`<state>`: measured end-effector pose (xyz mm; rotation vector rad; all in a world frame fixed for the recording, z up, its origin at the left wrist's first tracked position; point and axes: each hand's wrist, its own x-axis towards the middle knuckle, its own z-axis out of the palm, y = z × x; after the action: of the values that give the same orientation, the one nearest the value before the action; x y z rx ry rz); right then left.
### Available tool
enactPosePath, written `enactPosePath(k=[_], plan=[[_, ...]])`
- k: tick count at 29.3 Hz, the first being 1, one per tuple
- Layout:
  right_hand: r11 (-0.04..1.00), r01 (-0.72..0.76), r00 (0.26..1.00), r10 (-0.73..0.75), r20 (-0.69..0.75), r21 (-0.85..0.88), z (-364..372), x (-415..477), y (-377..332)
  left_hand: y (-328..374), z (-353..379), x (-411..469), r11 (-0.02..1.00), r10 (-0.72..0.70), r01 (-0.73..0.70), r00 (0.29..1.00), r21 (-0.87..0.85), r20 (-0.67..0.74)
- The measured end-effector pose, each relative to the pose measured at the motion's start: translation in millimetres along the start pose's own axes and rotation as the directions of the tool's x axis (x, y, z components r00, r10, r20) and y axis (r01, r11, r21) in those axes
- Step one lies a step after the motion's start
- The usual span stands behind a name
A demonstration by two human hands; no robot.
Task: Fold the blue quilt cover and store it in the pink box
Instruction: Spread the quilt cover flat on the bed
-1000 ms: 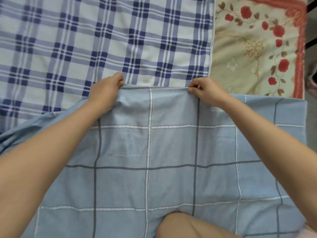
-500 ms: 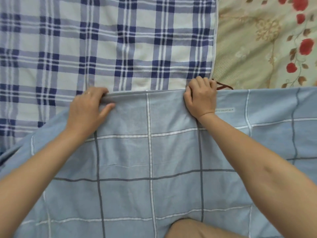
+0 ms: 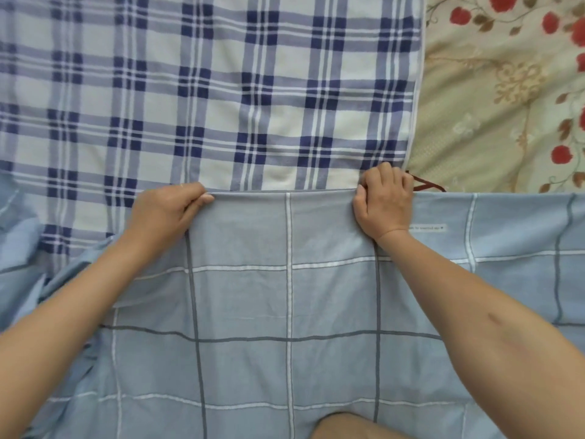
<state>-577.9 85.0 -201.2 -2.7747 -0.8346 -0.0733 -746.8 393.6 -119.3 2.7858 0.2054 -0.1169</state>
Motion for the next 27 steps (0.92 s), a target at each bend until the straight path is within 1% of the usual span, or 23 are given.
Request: enactPosePath(k=[2, 3, 5, 6, 7, 8, 9, 10, 11, 12, 13, 14, 15, 16, 17, 18, 19, 20, 21, 22, 24, 26, 27], plan=[[1.000, 0.011, 1.000, -0.010, -0.013, 0.011, 0.8, 0.1, 1.4, -17.1, 6.5, 13.2, 0.993, 0.084, -0.087, 0.995, 0.078, 0.045], [1.000, 0.014, 1.000, -0.014, -0.017, 0.015, 1.5, 0.0, 2.5, -25.2, 12.3, 21.0, 0.988, 0.102, -0.109, 0.993, 0.107, 0.066], [1.000, 0.030, 0.999, -0.029, -0.031, 0.010, 5.7, -0.4, 2.8, -37.3, 24.6, 31.7, 0.984, 0.069, -0.076, 0.997, 0.160, 0.045], [0.999, 0.034, 0.999, -0.034, -0.039, 0.001, 6.7, 0.1, 3.0, -37.9, 31.7, 33.9, 0.982, 0.038, -0.037, 0.999, 0.187, -0.002], [0.999, 0.034, 0.998, -0.035, -0.048, -0.008, 7.3, 1.2, 3.3, -35.0, 36.7, 35.2, 0.980, -0.018, 0.031, 0.998, 0.198, -0.064], [0.999, 0.038, 0.998, -0.039, -0.054, -0.016, 9.0, 2.0, 2.7, -28.4, 38.5, 34.8, 0.973, -0.127, 0.148, 0.984, 0.177, -0.123], [0.999, 0.042, 0.997, -0.044, -0.059, -0.026, 10.2, 2.0, 2.6, -20.7, 39.9, 31.7, 0.950, -0.263, 0.287, 0.947, 0.124, -0.183], [0.998, 0.044, 0.997, -0.046, -0.063, -0.039, 10.6, 1.9, 3.2, -9.8, 40.4, 25.9, 0.918, -0.372, 0.394, 0.897, 0.051, -0.240], [0.998, 0.044, 0.997, -0.047, -0.067, -0.050, 10.8, 1.2, 3.3, 4.8, 41.1, 16.5, 0.910, -0.400, 0.415, 0.870, -0.013, -0.287], [0.998, 0.040, 0.997, -0.044, -0.065, -0.057, 11.1, 0.2, 3.1, 23.2, 42.2, 4.2, 0.941, -0.329, 0.335, 0.890, -0.035, -0.317], [0.998, 0.036, 0.997, -0.040, -0.062, -0.057, 11.0, -0.4, 2.9, 41.1, 47.3, -11.8, 0.987, -0.156, 0.162, 0.943, -0.003, -0.294], [0.998, 0.036, 0.998, -0.039, -0.058, -0.049, 10.8, -1.1, 2.5, 56.3, 56.8, -32.0, 0.993, 0.107, -0.095, 0.976, 0.069, -0.191], [0.999, 0.035, 0.998, -0.038, -0.059, -0.041, 9.8, -0.9, 2.7, 62.4, 66.9, -52.1, 0.918, 0.377, -0.371, 0.926, 0.141, -0.016], [0.999, 0.032, 0.997, -0.035, -0.062, -0.037, 9.6, -0.4, 1.8, 56.2, 73.1, -66.6, 0.815, 0.528, -0.548, 0.836, 0.189, 0.149], [0.999, 0.034, 0.997, -0.037, -0.063, -0.039, 10.8, 0.0, 1.1, 38.8, 77.1, -74.7, 0.778, 0.543, -0.589, 0.805, 0.219, 0.238], [0.999, 0.034, 0.997, -0.036, -0.062, -0.039, 10.5, 0.8, 0.2, 15.5, 78.1, -76.7, 0.817, 0.453, -0.512, 0.855, 0.265, 0.253], [0.999, 0.034, 0.998, -0.036, -0.060, -0.036, 9.3, 1.7, -1.4, -10.1, 73.9, -73.5, 0.876, 0.302, -0.366, 0.924, 0.313, 0.235], [0.998, 0.036, 0.998, -0.038, -0.055, -0.045, 10.1, 0.6, -1.5, -35.2, 68.2, -66.2, 0.916, 0.132, -0.195, 0.972, 0.351, 0.195], [0.998, 0.030, 0.998, -0.033, -0.050, -0.058, 12.4, -1.6, -0.4, -56.8, 61.5, -57.5, 0.927, -0.038, -0.026, 0.986, 0.373, 0.164], [0.998, 0.024, 0.998, -0.027, -0.050, -0.064, 13.8, -2.8, 1.7, -69.3, 56.0, -48.4, 0.915, -0.182, 0.109, 0.971, 0.389, 0.156], [0.997, 0.039, 0.997, -0.044, -0.062, -0.073, 15.5, -6.3, 5.9, -65.6, 55.4, -34.1, 0.855, -0.429, 0.343, 0.889, 0.389, 0.159], [0.997, 0.024, 0.999, -0.027, -0.042, -0.074, 12.2, -5.1, 6.0, -41.3, 56.3, -19.8, 0.775, -0.603, 0.541, 0.788, 0.327, 0.125], [0.997, 0.019, 0.999, -0.022, -0.038, -0.069, 9.8, -3.4, 4.6, -28.8, 55.1, -14.2, 0.736, -0.659, 0.604, 0.742, 0.307, 0.121]])
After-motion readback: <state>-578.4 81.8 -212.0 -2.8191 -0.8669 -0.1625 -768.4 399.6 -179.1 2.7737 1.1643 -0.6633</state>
